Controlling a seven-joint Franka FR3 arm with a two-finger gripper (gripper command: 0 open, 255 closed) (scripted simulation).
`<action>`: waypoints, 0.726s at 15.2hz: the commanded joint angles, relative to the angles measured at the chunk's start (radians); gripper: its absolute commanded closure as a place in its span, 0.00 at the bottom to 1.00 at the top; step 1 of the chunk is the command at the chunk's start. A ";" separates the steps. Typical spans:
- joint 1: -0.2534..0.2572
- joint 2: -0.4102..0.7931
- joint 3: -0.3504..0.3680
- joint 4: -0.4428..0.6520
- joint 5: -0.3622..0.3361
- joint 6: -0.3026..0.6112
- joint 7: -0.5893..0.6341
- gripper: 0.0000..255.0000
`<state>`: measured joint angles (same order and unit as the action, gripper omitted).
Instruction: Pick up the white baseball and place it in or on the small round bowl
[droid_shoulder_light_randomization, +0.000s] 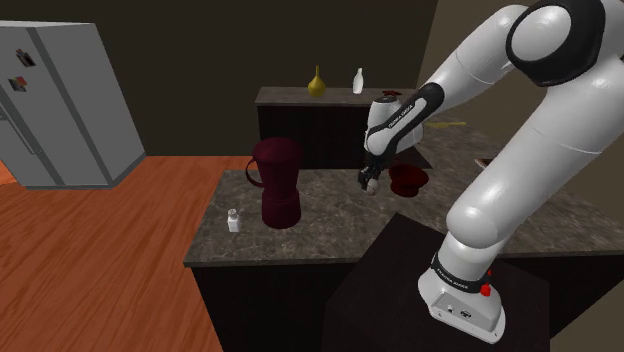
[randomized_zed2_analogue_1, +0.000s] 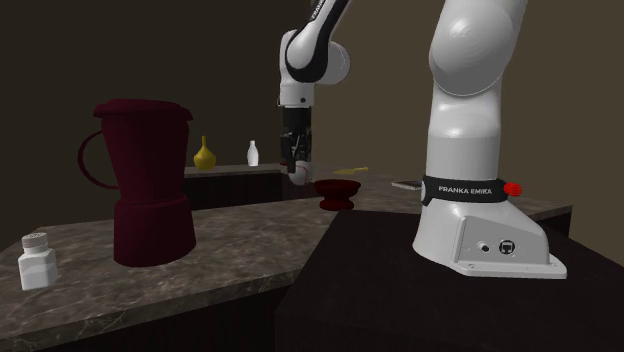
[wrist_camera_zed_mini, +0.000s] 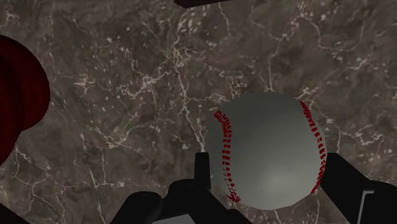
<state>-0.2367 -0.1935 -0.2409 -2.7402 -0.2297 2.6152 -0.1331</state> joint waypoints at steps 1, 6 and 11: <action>-0.002 -0.033 0.001 0.005 0.000 -0.038 -0.004 1.00; -0.023 -0.042 -0.038 0.038 0.001 -0.074 -0.069 1.00; -0.063 0.032 -0.135 0.122 0.030 -0.070 -0.233 1.00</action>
<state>-0.2905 -0.1644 -0.3579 -2.6323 -0.2036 2.5531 -0.3325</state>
